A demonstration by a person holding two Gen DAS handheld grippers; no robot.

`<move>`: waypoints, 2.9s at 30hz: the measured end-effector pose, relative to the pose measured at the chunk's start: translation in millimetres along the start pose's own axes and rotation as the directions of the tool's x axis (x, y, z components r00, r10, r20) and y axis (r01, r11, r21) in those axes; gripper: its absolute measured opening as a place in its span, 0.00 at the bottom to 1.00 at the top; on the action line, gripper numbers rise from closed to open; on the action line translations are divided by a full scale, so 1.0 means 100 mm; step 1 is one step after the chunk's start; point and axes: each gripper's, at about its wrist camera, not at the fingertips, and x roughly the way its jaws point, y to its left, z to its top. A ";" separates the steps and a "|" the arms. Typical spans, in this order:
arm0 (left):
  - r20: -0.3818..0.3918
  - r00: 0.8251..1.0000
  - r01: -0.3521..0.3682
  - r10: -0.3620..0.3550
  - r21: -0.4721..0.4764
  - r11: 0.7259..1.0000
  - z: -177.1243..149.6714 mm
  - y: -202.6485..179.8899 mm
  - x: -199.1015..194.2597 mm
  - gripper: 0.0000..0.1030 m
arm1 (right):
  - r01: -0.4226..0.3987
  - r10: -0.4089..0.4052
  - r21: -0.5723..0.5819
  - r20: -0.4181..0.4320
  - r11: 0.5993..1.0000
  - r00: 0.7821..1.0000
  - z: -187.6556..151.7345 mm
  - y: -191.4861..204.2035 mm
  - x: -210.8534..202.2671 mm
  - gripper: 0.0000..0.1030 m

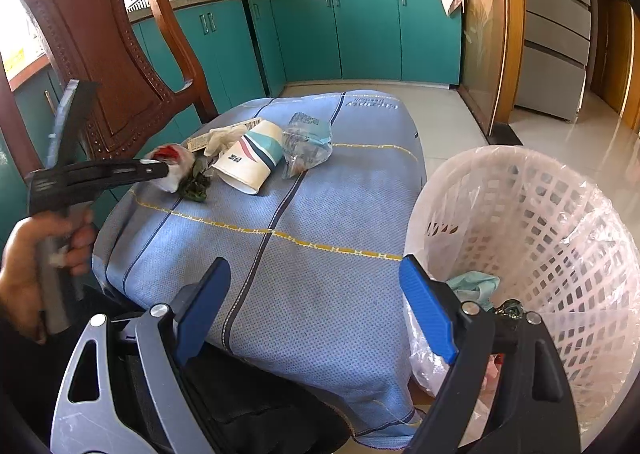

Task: Collect trash
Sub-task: 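Grasp the white tissue on the table with the left tool, then grasp the clear snack wrapper with the right tool while the left tool holds the tissue, then carry the wrapper and tissue over the wastebasket and release both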

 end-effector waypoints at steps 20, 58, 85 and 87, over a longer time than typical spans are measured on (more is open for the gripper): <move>-0.073 0.997 0.034 -0.024 0.143 0.989 -0.30 0.02 -0.25 0.85 | -0.002 0.002 -0.015 -0.018 1.000 1.000 0.05 0.07 0.08 0.82; -0.105 0.988 0.135 -0.113 0.228 0.964 -0.42 -0.20 0.11 0.38 | 0.083 -0.083 -0.012 -0.050 0.996 0.995 0.97 0.16 1.64 0.54; 0.265 0.955 0.050 -0.135 0.302 0.952 -0.28 -0.48 -0.61 0.21 | 0.033 -0.028 -0.027 0.170 0.999 0.985 0.55 0.02 -0.18 0.53; 0.267 0.944 0.113 -0.193 0.287 0.951 -0.24 -0.53 -0.69 0.21 | 0.059 -0.056 -0.006 0.193 0.998 0.980 0.52 -0.13 -0.37 0.53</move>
